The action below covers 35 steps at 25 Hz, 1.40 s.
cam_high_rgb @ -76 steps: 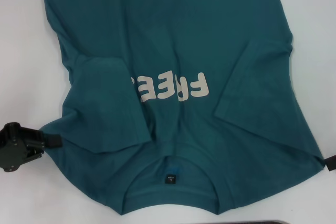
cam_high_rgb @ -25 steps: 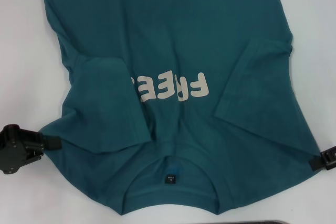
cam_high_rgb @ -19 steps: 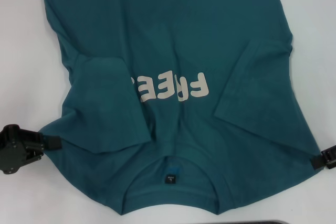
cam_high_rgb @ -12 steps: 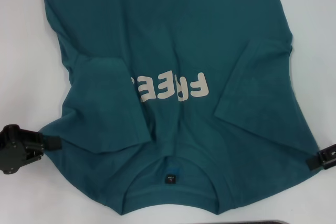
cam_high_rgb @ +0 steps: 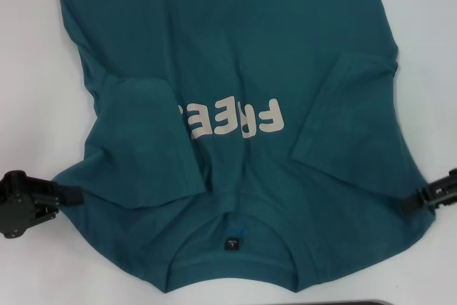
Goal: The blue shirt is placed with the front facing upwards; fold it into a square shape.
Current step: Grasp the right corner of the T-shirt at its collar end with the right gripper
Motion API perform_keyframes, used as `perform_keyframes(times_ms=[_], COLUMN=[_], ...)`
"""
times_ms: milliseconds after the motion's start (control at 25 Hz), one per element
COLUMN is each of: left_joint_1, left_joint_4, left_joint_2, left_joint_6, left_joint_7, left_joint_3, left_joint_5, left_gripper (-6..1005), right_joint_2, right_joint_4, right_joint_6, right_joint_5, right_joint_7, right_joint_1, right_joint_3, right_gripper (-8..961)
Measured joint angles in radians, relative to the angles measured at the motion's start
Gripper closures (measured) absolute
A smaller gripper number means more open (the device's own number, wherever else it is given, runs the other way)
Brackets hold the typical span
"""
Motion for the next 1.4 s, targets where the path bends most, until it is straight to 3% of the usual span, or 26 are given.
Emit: perform_keyframes(times_ms=[360,800,1200,1400], left_joint_1=[0.000,0.001,0.000,-0.001], left_joint_4=[0.000,0.000,0.000,0.000], left_joint_2=[0.000,0.001,0.002,0.002], left_joint_6=[0.001,0.003,0.003,0.004], left_joint_7=[0.002,0.003,0.003,0.002], left_joint_3=[0.000,-0.009,-0.009,-0.009], left_joint_5=[0.000,0.000,0.000,0.000], left_gripper=[981,981,981,981], right_joint_2=[0.005,-0.005,0.020,0.010], right_joint_4=[0.010,-0.001,0.010,-0.001], right_joint_6=[-0.020,-0.002,0.019,0.011], right_joint_5=[0.038,-0.028,-0.032,-0.009], right_joint_7=[-0.012,0.022,0.023,0.048], right_joint_1=[0.012,0.012,0.031,0.027], right_joint_3=[-0.008,-0.009,-0.035,-0.011], right_gripper=[309,320,330,336])
